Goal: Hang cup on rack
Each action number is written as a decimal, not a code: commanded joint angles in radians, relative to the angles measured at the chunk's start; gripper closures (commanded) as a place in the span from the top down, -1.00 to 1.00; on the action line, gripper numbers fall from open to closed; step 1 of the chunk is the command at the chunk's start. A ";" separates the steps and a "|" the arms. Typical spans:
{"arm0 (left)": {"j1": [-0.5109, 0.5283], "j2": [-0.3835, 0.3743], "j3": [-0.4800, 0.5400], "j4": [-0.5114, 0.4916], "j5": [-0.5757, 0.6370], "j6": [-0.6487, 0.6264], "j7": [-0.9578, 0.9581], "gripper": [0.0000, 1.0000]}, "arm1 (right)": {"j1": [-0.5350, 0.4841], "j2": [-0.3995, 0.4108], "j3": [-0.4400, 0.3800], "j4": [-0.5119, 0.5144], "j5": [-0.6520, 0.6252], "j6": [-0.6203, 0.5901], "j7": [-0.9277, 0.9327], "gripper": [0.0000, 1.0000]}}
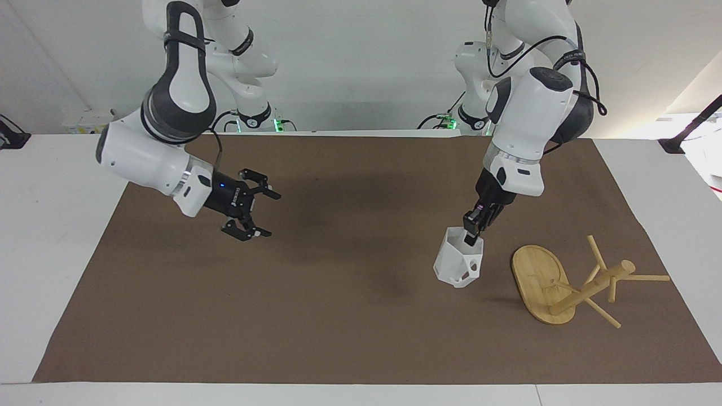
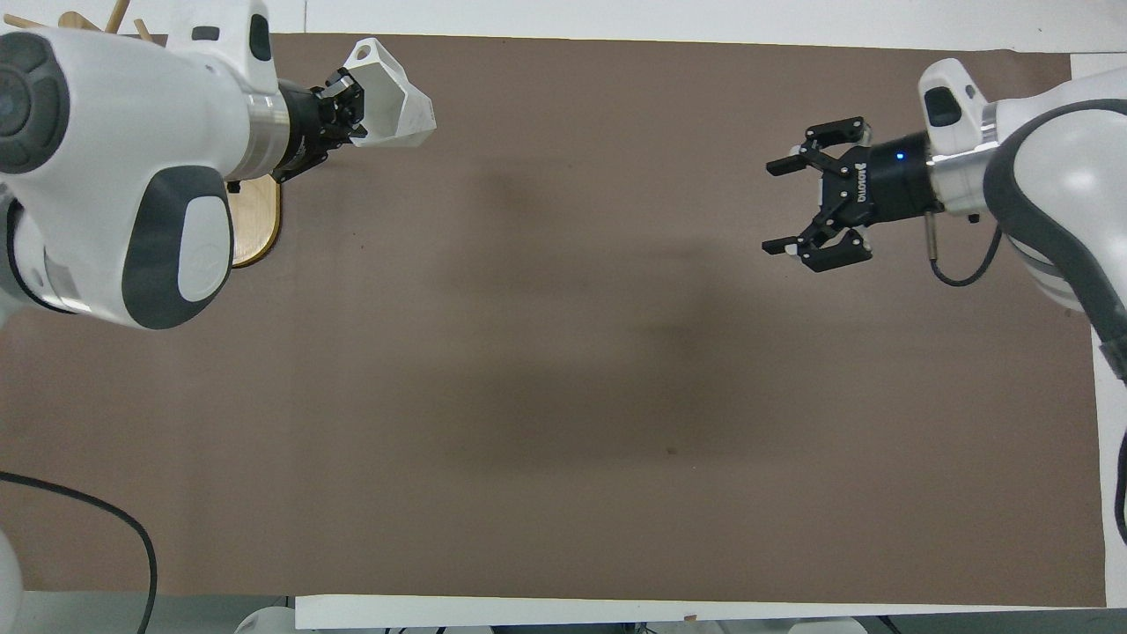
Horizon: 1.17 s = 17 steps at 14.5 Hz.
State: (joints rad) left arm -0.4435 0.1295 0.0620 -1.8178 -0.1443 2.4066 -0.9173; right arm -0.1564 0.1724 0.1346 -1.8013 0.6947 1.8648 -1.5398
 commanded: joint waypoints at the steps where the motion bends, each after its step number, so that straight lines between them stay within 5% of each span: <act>1: 0.034 -0.111 -0.007 -0.216 -0.050 0.217 0.017 -1.00 | -0.061 -0.017 0.011 0.002 -0.151 -0.010 0.165 1.00; 3: 0.063 -0.120 -0.007 -0.283 -0.066 0.342 0.017 -1.00 | -0.089 -0.021 0.010 0.029 -0.269 -0.006 0.254 1.00; 8: 0.132 -0.097 -0.008 -0.301 -0.104 0.365 0.053 -1.00 | -0.084 -0.051 0.019 0.176 -0.569 -0.134 0.579 1.00; 17: 0.196 -0.062 -0.010 -0.301 -0.109 0.338 0.210 -1.00 | 0.090 -0.189 -0.113 0.304 -0.721 -0.508 1.254 1.00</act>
State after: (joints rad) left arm -0.2686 0.0743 0.0614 -2.1051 -0.2325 2.7438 -0.7450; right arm -0.0999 0.0163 0.0467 -1.4960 0.0000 1.4044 -0.4171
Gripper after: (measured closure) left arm 0.956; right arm 0.000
